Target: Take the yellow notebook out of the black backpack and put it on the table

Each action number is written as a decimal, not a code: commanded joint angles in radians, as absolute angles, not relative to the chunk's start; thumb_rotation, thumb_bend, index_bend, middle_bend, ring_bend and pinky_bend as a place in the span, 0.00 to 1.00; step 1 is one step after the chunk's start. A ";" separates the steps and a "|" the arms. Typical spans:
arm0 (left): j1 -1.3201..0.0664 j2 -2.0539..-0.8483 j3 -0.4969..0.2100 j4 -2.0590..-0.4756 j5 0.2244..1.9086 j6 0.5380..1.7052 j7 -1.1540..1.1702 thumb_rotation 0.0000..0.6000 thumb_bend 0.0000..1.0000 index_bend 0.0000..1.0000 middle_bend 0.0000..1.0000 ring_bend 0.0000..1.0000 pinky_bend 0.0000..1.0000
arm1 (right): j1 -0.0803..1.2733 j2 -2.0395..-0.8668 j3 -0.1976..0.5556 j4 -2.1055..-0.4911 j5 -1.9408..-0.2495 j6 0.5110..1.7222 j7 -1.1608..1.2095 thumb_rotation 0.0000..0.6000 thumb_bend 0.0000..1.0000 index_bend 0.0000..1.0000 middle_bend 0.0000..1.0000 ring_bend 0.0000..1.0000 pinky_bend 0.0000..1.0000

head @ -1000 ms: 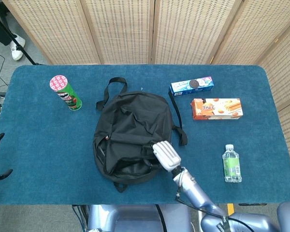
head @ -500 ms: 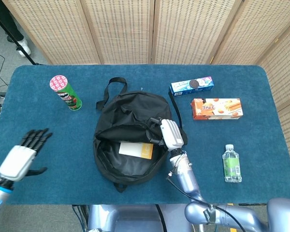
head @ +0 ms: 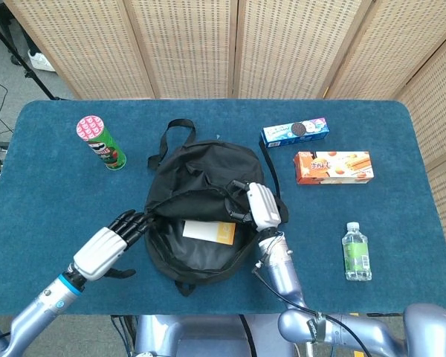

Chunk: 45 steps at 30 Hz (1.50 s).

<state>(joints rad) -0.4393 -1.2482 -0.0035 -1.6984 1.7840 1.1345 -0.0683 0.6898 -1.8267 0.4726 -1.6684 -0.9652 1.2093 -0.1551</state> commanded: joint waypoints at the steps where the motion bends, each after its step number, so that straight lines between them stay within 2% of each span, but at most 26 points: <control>1: -0.485 -1.321 -0.018 -1.700 1.763 1.079 -0.043 1.00 0.15 0.00 0.00 0.00 0.01 | 0.708 -1.828 0.506 -1.681 -0.927 1.216 -0.179 1.00 0.54 0.68 0.55 0.42 0.41; 5: -0.524 -1.392 -0.037 -1.677 1.725 1.032 -0.010 1.00 0.24 0.00 0.00 0.00 0.05 | 0.723 -1.828 0.527 -1.699 -0.884 1.218 -0.201 1.00 0.54 0.68 0.55 0.42 0.41; 7: -0.543 -1.428 -0.049 -1.660 1.708 1.013 0.018 1.00 0.26 0.00 0.00 0.00 0.05 | 0.729 -1.825 0.532 -1.719 -0.871 1.218 -0.208 1.00 0.54 0.68 0.55 0.42 0.41; 15: -0.611 -1.547 -0.098 -1.576 1.611 0.946 0.090 1.00 0.26 0.00 0.00 0.00 0.05 | 0.747 -1.797 0.549 -1.784 -0.817 1.233 -0.257 1.00 0.54 0.68 0.55 0.41 0.41; 24: -0.677 -1.665 -0.115 -1.477 1.536 0.886 0.154 1.00 0.26 0.00 0.00 0.00 0.05 | 0.770 -1.775 0.572 -1.806 -0.788 1.242 -0.265 1.00 0.54 0.68 0.55 0.42 0.41; 37: -0.751 -1.829 -0.148 -1.288 1.467 0.871 0.252 1.00 0.25 0.00 0.00 0.00 0.05 | 0.755 -1.712 0.575 -1.848 -0.739 1.224 -0.225 1.00 0.54 0.68 0.55 0.42 0.41; 45: -0.782 -1.888 -0.153 -1.192 1.444 0.874 0.280 1.00 0.26 0.00 0.00 0.00 0.05 | 0.762 -1.679 0.586 -1.867 -0.711 1.218 -0.212 1.00 0.54 0.68 0.55 0.42 0.41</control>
<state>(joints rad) -0.7740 -1.8732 -0.1498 -1.2118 1.4480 0.8687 0.2733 0.7601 -1.6822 0.5842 -1.8639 -0.7137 1.2181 -0.2113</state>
